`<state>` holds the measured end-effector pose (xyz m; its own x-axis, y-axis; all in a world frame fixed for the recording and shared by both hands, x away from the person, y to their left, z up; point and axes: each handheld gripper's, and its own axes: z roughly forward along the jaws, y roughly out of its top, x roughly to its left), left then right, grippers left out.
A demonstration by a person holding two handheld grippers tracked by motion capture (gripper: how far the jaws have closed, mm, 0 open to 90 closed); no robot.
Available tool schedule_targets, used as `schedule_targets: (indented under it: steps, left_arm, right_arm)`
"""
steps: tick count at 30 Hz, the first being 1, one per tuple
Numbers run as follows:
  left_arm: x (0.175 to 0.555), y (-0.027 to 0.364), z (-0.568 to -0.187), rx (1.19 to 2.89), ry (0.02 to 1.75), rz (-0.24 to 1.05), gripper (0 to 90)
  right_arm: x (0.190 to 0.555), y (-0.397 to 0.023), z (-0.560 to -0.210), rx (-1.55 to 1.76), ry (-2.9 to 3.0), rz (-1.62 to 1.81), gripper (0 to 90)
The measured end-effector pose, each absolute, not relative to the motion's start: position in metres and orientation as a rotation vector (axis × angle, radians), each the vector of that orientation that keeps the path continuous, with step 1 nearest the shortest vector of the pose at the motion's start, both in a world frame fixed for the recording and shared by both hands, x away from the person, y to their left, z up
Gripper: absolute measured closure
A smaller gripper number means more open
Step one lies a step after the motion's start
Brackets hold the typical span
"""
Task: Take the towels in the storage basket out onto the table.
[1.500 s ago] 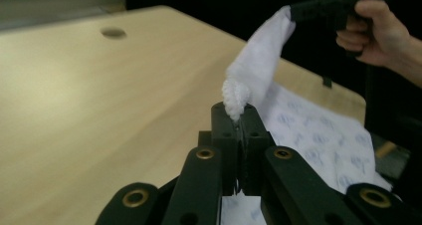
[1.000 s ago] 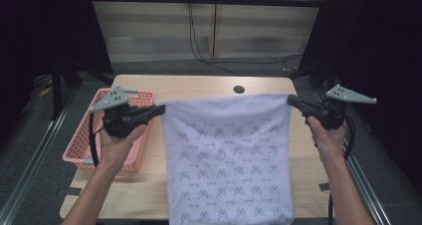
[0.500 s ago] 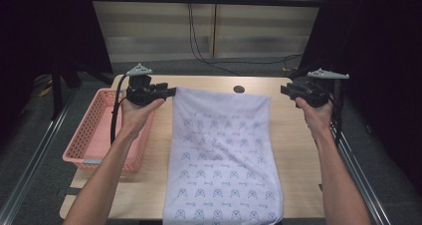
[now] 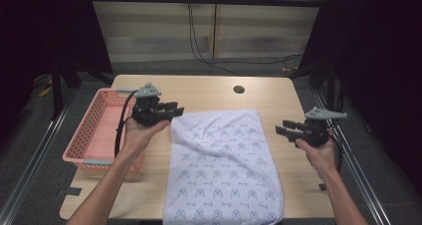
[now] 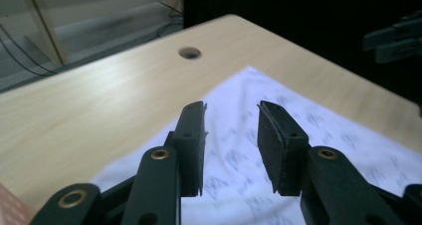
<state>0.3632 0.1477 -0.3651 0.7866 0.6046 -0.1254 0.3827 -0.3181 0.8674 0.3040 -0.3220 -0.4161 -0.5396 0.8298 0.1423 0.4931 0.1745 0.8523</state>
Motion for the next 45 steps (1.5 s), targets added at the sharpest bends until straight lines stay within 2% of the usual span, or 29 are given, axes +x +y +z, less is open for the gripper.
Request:
schedule_targets:
  steps: [6,11,16,20,23,25,28,30,32,36,41,45]
  left_arm:
    - [0.312,0.153,-0.401,1.996,0.703,0.159,74.5]
    - [0.277,0.164,-0.435,2.057,0.716,0.078,74.6]
    - [0.268,0.166,-0.479,2.13,0.752,0.0,71.0]
    - [0.267,0.155,-0.49,2.236,0.73,0.003,70.6]
    - [0.262,0.155,-0.494,2.258,0.718,0.009,70.5]
    - [0.258,0.161,-0.493,2.266,0.74,-0.019,71.7]
    - [0.248,0.169,-0.492,2.282,0.708,-0.02,72.6]
    - [0.244,0.172,-0.493,2.269,0.712,-0.03,72.3]
    - [0.245,0.172,-0.494,2.247,0.714,-0.058,65.8]
    - [0.244,0.165,-0.493,2.261,0.686,-0.048,60.1]
    - [0.235,0.161,-0.491,2.297,0.65,-0.075,67.8]
    - [0.217,0.165,-0.488,2.334,0.625,-0.127,71.8]
  right_arm:
    - [0.262,-0.305,-0.461,1.296,2.202,1.246,54.2]
    - [0.239,-0.298,-0.473,1.305,2.232,1.167,52.1]
    - [0.246,-0.299,-0.491,1.347,2.283,1.076,50.7]
    - [0.261,-0.297,-0.497,1.387,2.269,1.033,51.8]
    - [0.272,-0.296,-0.5,1.384,2.277,0.989,55.3]
    - [0.275,-0.297,-0.501,1.397,2.255,0.982,60.6]
    - [0.271,-0.297,-0.5,1.349,2.287,0.98,83.3]
    - [0.266,-0.297,-0.498,1.36,2.281,0.962,89.3]
    - [0.258,-0.299,-0.497,1.356,2.297,0.959,90.0]
    - [0.24,-0.306,-0.492,1.378,2.294,0.944,90.0]
    - [0.209,-0.319,-0.491,1.392,2.312,0.954,90.0]
    - [0.203,-0.32,-0.488,1.358,2.319,1.019,90.0]
